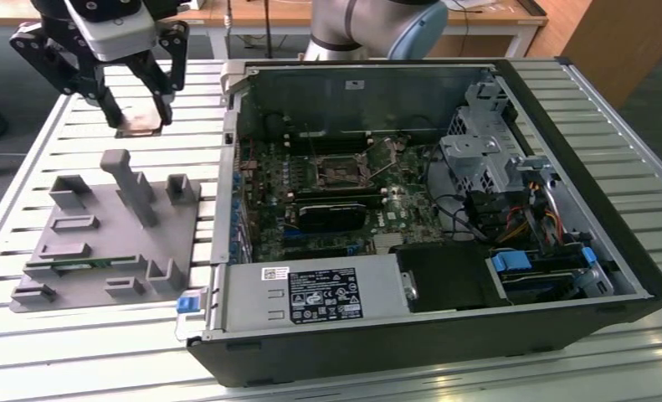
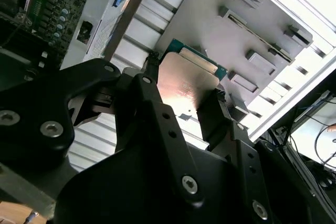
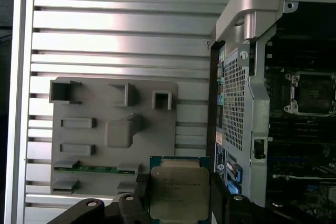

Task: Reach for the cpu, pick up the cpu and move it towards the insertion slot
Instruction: 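Pick up the cpu and move it towards the insertion slot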

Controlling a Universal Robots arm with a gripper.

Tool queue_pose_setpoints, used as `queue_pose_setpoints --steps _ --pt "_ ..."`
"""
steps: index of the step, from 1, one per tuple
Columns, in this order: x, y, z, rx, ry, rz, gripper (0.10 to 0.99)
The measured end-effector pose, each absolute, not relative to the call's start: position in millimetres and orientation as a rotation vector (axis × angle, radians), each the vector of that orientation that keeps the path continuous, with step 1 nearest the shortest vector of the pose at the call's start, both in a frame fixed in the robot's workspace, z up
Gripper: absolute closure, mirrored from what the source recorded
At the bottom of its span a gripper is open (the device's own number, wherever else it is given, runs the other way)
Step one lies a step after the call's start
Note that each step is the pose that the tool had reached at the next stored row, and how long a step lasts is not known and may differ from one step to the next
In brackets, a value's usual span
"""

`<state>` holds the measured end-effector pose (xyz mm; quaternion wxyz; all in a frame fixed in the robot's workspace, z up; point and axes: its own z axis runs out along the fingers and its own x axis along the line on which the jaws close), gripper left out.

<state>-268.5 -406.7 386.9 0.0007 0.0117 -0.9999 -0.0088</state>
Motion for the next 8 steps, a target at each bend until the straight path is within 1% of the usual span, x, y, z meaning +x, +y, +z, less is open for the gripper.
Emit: queue_pose_setpoints --steps 8 --pt "-249 -406 387 0.037 -3.14 -0.028 0.541"
